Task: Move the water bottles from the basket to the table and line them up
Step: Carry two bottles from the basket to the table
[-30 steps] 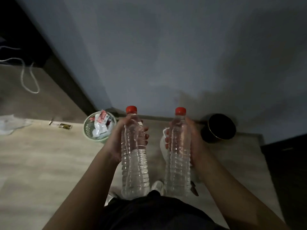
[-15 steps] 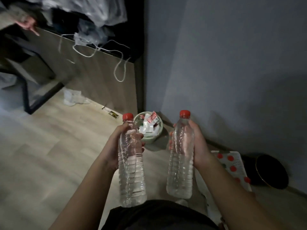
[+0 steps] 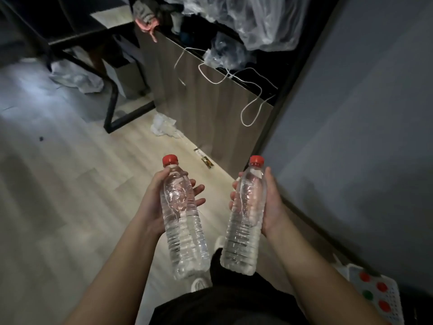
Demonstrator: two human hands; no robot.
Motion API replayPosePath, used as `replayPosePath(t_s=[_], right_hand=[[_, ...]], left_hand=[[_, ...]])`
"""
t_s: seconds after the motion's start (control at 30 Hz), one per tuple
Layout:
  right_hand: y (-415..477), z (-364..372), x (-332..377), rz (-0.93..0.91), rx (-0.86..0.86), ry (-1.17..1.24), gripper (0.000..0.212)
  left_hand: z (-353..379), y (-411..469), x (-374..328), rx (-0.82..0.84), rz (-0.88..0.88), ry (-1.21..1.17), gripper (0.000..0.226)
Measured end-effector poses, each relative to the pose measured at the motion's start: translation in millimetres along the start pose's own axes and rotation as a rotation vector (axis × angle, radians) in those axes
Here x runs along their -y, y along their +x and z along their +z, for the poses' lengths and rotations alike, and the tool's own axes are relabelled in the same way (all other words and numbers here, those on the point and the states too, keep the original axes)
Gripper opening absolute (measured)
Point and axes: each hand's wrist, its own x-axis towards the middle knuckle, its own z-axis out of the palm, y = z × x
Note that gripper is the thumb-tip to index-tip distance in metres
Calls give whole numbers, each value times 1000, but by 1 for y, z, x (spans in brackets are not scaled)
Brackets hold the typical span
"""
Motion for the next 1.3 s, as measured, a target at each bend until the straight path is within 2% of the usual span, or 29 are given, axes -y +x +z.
replayPosePath(t_s=[0.07, 0.23, 0.37, 0.53, 0.73, 0.9, 0.97, 1.07, 1.23, 1.3], right_hand=[[17, 12, -1, 28, 11, -17, 61], [71, 48, 3, 84, 32, -71, 53], [127, 82, 13, 112, 95, -23, 50], [197, 132, 35, 201, 184, -79, 49], [266, 184, 46, 260, 259, -148, 42], [301, 219, 46, 269, 260, -151, 41], [315, 233, 43, 268, 258, -161, 41], [340, 257, 34, 263, 272, -203, 43], [389, 314, 7, 271, 268, -227, 47], [409, 346, -8, 272, 269, -217, 45]], left_hand=[[-10, 8, -10, -10, 30, -43, 31], [-34, 35, -39, -10, 107, -98, 33], [-45, 66, -76, -61, 209, -145, 57], [-54, 101, -134, -170, 230, -161, 31], [-70, 134, -187, -174, 295, -143, 39], [-93, 153, -222, -184, 343, -183, 57], [-105, 161, -238, -193, 350, -196, 53], [-127, 175, -265, -208, 348, -221, 34], [-174, 200, -328, -223, 324, -174, 37], [-196, 208, -359, -220, 294, -157, 32]])
